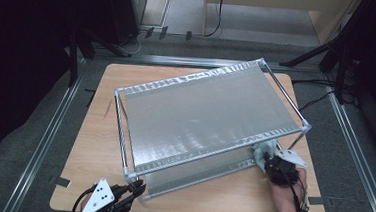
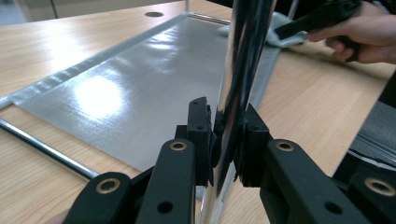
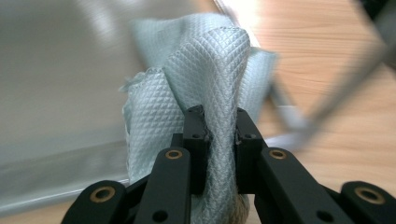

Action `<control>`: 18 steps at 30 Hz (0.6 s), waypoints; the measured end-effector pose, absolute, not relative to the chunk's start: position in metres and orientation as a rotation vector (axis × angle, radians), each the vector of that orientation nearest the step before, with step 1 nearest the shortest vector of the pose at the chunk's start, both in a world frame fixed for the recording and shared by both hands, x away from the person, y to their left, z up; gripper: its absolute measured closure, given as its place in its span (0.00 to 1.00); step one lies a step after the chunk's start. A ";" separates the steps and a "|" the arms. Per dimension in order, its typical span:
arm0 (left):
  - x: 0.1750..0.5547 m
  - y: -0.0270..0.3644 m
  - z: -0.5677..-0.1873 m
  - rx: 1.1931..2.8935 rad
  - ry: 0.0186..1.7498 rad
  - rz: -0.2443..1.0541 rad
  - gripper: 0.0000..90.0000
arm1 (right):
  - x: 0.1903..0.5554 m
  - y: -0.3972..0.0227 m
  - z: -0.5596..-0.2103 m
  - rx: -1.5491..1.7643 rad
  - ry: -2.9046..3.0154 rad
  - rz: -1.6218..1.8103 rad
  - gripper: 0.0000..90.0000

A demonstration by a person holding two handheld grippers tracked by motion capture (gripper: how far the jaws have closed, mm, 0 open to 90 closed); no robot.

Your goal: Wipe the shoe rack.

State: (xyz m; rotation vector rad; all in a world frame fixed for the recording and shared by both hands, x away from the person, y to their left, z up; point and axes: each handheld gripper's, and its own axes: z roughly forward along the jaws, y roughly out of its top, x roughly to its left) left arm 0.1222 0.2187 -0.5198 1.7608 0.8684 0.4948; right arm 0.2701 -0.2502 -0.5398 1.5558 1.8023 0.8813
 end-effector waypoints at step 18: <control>0.122 0.220 -0.521 1.759 0.869 0.498 0.88 | 0.235 -0.280 -0.459 1.494 1.494 1.090 0.88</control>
